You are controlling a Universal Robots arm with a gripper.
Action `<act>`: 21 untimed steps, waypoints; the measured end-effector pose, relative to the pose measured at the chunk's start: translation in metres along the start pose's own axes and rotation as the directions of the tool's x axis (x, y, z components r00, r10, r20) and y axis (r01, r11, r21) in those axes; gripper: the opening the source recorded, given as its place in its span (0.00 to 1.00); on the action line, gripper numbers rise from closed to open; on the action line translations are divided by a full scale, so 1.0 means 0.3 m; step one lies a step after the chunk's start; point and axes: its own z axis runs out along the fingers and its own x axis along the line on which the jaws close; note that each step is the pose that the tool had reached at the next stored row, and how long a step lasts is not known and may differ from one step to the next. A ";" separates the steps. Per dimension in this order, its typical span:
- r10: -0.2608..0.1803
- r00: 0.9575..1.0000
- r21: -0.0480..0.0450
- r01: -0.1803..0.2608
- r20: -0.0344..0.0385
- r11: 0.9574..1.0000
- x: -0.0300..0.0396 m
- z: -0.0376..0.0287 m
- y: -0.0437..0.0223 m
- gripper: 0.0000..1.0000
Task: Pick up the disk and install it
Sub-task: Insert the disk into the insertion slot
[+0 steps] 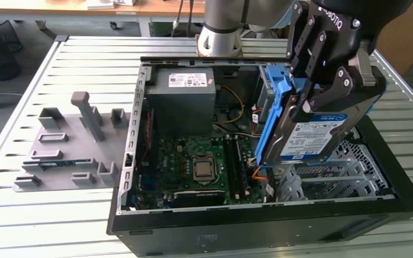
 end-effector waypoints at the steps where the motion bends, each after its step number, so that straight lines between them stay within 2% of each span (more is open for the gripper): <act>1: 0.000 1.000 0.000 0.000 0.000 1.000 0.001 0.002 -0.006 0.36; 7: 0.001 1.000 0.000 -0.001 -0.001 1.000 0.002 0.008 -0.054 0.36; 13: 0.001 1.000 0.000 -0.001 0.000 1.000 0.003 0.009 -0.057 0.36; 17: 0.003 1.000 0.000 -0.003 -0.001 1.000 0.016 0.009 -0.060 0.36; 21: 0.004 1.000 0.000 -0.004 -0.002 1.000 0.019 0.011 -0.083 0.36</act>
